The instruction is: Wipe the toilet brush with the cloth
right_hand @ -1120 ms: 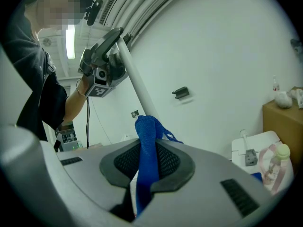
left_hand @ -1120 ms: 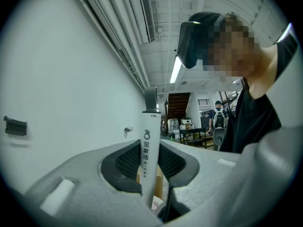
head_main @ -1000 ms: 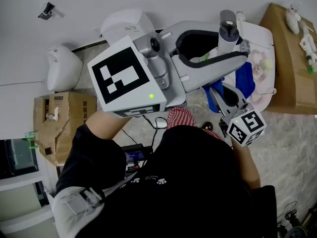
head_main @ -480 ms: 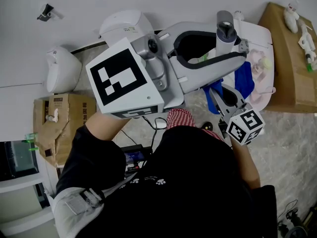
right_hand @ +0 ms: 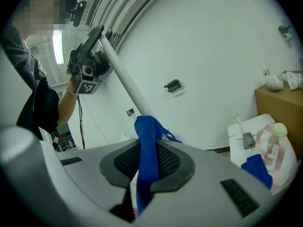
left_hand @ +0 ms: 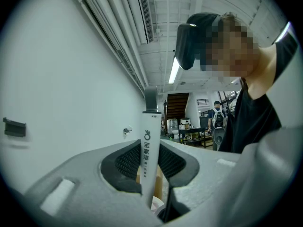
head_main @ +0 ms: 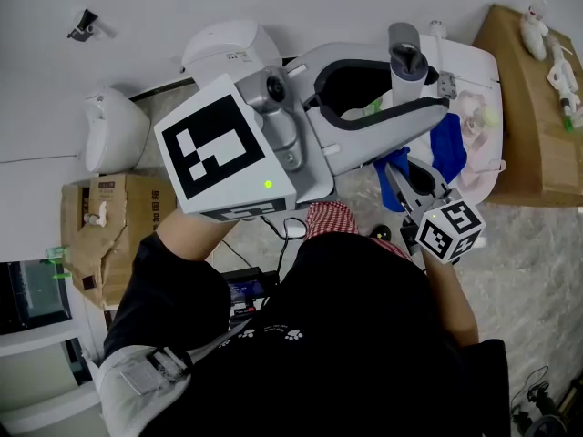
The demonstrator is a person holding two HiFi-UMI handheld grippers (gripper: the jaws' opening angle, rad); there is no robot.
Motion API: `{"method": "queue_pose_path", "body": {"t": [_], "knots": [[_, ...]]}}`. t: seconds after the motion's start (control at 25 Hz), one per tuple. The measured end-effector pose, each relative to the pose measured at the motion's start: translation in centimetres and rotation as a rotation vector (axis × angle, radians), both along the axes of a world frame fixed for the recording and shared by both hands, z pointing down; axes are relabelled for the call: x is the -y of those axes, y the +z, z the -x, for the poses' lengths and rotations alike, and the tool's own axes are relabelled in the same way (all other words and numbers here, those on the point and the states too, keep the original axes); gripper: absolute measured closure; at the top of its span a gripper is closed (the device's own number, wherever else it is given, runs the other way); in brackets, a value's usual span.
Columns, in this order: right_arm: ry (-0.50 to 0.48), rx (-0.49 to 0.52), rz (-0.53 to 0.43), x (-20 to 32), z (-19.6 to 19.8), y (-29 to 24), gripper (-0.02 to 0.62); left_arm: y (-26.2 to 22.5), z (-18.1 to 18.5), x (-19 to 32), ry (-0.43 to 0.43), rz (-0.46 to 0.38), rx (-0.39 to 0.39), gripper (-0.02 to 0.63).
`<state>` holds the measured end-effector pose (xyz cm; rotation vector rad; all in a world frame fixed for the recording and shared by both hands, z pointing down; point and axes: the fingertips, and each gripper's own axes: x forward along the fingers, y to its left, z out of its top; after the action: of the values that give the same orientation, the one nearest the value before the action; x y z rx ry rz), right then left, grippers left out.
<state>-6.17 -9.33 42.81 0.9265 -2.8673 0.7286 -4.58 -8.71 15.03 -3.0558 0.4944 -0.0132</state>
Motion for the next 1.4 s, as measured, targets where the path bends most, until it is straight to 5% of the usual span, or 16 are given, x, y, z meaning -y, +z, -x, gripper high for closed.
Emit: {"method": "queue_pose_path", "body": {"t": [1.4], "knots": [[0.038,0.000,0.154,0.4,-1.1,5.0,0.532,-0.4,-0.1,-0.2,0.016,-0.008,-0.009,0.515]]}}
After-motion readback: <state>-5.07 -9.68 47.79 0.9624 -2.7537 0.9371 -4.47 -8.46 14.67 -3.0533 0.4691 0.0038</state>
